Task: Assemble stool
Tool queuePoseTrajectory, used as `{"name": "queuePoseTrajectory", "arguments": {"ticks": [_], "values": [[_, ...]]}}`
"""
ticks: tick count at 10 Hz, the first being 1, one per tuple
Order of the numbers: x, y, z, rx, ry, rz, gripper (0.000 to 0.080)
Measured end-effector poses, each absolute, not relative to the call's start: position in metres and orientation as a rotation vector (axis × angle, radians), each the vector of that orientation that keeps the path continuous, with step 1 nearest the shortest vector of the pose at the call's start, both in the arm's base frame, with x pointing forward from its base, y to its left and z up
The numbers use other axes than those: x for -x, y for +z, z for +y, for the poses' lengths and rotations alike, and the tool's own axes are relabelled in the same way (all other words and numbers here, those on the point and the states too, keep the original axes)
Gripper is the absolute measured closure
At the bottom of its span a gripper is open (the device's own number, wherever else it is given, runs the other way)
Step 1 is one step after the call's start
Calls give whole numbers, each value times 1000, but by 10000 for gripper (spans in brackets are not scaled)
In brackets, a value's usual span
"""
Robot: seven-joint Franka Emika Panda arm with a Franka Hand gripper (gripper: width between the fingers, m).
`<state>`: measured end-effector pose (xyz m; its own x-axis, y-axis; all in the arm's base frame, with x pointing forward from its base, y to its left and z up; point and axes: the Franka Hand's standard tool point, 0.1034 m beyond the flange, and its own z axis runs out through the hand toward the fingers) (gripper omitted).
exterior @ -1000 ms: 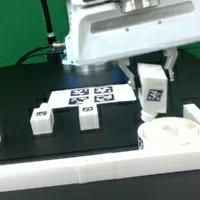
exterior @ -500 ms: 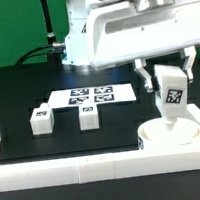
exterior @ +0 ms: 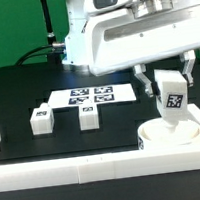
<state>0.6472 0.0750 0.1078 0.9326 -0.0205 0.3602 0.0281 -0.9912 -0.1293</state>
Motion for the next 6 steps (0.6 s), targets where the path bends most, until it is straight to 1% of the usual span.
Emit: {"name": "queuePoseTrajectory", "arguments": {"ticks": [2, 6], "values": [[-647, 107, 75, 2958, -556, -8, 474], [-644, 94, 72, 2964, -553, -18, 474]]}}
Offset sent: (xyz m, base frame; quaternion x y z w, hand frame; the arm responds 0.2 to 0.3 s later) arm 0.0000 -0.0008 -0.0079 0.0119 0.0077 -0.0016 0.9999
